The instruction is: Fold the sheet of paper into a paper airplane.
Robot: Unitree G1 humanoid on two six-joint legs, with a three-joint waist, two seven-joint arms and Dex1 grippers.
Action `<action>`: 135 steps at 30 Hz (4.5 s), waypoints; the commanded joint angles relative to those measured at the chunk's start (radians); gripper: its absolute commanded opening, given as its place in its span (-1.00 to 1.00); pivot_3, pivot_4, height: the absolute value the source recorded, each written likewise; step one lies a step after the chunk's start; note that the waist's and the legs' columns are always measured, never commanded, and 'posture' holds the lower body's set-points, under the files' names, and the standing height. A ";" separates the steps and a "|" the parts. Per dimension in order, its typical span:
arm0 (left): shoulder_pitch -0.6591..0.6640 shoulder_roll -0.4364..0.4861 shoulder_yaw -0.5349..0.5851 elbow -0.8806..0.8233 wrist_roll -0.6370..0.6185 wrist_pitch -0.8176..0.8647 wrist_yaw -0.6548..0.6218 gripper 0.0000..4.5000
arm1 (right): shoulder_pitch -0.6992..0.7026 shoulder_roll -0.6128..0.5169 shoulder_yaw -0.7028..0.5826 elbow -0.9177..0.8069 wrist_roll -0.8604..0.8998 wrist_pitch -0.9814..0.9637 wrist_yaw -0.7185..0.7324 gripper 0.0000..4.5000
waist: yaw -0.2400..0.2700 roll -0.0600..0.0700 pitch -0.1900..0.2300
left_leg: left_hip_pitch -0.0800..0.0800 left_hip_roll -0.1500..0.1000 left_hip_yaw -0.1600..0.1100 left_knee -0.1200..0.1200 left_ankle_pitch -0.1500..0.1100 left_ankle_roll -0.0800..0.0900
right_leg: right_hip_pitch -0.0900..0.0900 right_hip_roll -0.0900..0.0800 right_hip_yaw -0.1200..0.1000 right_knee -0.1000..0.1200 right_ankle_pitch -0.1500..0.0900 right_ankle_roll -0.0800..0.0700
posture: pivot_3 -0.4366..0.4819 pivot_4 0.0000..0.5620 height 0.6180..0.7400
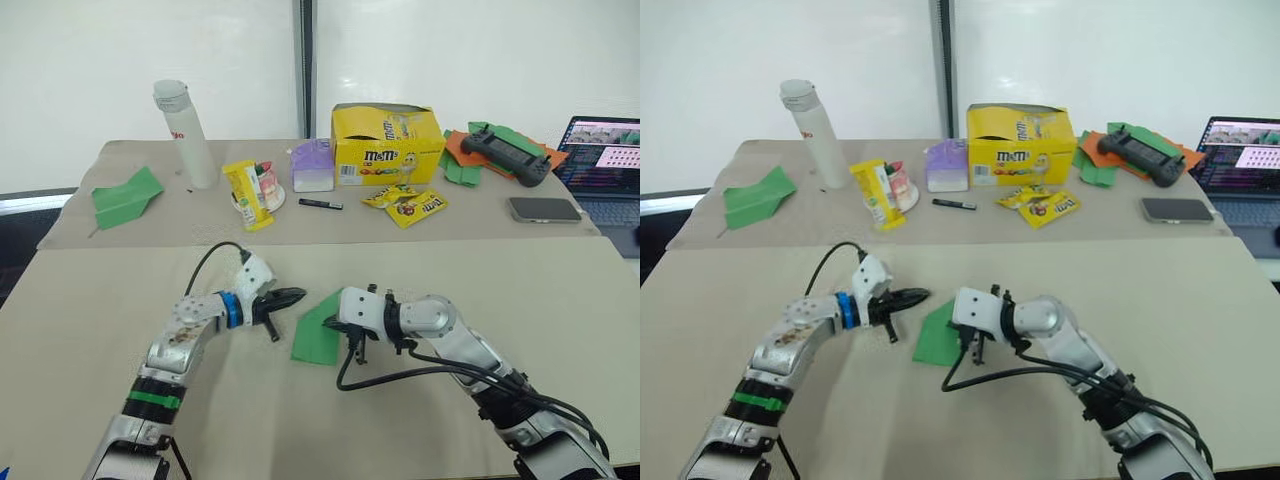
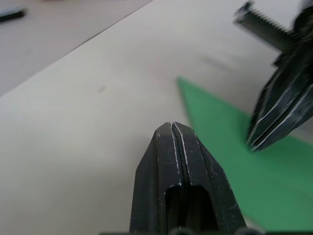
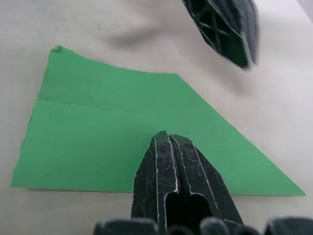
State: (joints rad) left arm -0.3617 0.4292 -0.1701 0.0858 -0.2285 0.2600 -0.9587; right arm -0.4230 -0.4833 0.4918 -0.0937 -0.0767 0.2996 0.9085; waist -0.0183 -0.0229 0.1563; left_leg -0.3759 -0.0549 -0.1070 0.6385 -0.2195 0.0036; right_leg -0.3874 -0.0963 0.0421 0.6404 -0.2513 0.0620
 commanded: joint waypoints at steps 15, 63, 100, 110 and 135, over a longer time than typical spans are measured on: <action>0.074 0.121 -0.104 0.114 0.127 -0.141 -0.115 -0.99 | 0.040 -0.019 0.019 0.022 -0.032 0.058 -0.001 -1.00 | -0.003 0.000 0.000 | 0.000 0.001 0.000 0.000 -0.001 -0.002 | -0.001 0.002 0.000 -0.001 -0.001 -0.001 | -0.05 -0.47 1.00; -0.469 0.084 -0.140 0.690 0.236 -1.262 -0.426 0.55 | 0.105 -0.132 -0.235 -0.286 0.131 0.194 -0.076 -1.00 | 0.000 -0.001 0.007 | -0.023 -0.001 0.001 0.008 -0.001 -0.002 | -0.020 0.003 -0.002 0.002 0.001 -0.003 | -0.05 -0.47 1.00; -0.103 0.097 -0.092 -0.464 0.602 0.493 -0.163 -0.99 | -0.051 -0.123 -0.298 -0.103 0.068 0.081 -0.191 -1.00 | -0.018 -0.001 0.008 | -0.023 0.000 0.003 0.012 -0.001 -0.002 | -0.019 0.005 -0.003 0.008 0.001 -0.002 | -0.05 -0.47 1.00; -0.113 0.116 -0.081 -0.569 0.410 0.756 -0.171 -0.15 | -0.050 -0.106 -0.299 -0.098 0.071 0.076 -0.188 -1.00 | -0.021 -0.001 0.008 | -0.022 0.000 0.000 0.011 -0.001 -0.002 | -0.019 0.004 -0.001 0.008 0.001 -0.002 | -0.05 -0.47 1.00; -0.358 0.028 0.026 0.532 0.149 -0.490 -0.365 -0.98 | 0.188 -0.140 -0.410 -0.370 0.391 0.171 -0.027 -1.00 | 0.010 -0.001 0.008 | -0.023 -0.002 0.002 0.014 -0.001 -0.002 | -0.019 0.002 -0.001 0.007 0.002 -0.003 | -0.05 -0.47 1.00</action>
State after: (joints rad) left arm -0.6854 0.4571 -0.1347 0.5686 -0.1062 -0.1287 -1.3242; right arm -0.2398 -0.6385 0.1287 -0.3958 0.2516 0.4667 0.8872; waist -0.0084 -0.0236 0.1641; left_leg -0.3991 -0.0565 -0.1043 0.6529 -0.2205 0.0016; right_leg -0.4068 -0.0941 0.0412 0.6476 -0.2491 0.0589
